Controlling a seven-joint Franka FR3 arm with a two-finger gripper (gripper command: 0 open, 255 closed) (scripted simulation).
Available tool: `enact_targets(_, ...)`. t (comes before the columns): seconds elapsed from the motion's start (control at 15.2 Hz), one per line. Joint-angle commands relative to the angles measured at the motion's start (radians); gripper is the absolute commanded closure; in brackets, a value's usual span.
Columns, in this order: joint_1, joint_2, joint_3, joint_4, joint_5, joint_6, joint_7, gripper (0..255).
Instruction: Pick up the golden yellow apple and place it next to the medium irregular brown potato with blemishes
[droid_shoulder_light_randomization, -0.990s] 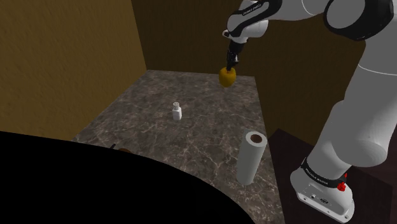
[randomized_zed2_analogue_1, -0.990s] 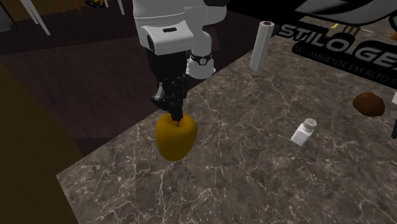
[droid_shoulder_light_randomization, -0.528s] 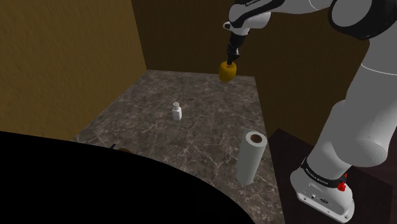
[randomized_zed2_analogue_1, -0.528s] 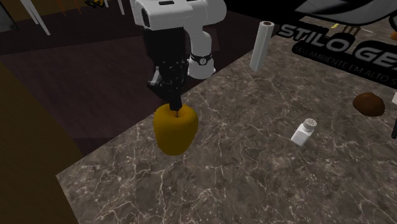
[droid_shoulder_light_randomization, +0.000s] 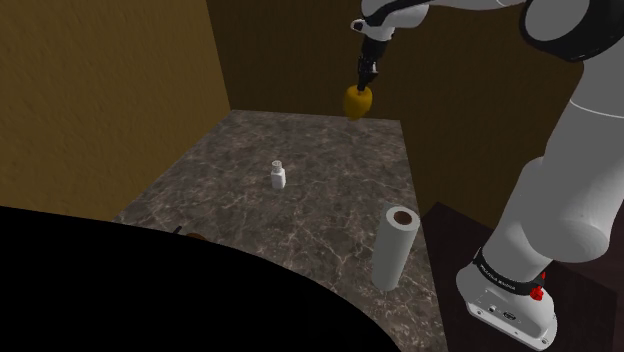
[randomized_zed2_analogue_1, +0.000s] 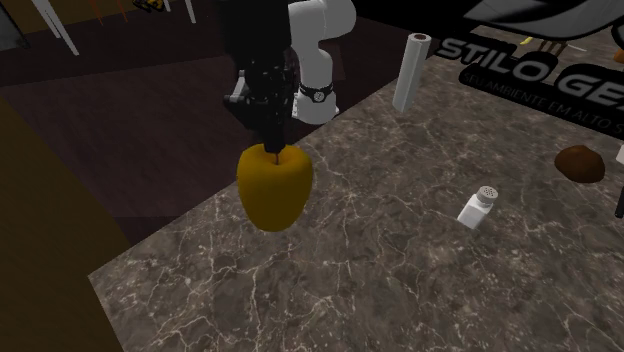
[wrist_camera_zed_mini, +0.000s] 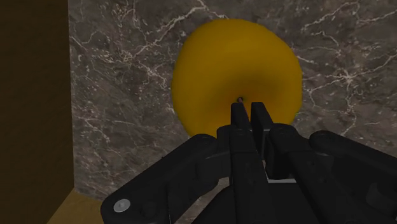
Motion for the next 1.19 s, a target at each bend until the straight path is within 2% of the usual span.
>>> enact_targets(0.0, -0.001, -0.006, -0.001, 0.022, -0.005, -0.027, 0.004, 255)
enact_targets(0.86, -0.010, 0.009, -0.007, 0.202, -0.003, -0.195, 0.016, 255)
enact_targets(1.12, 0.055, -0.050, 0.040, 0.140, -0.060, -0.168, 0.130, 255)
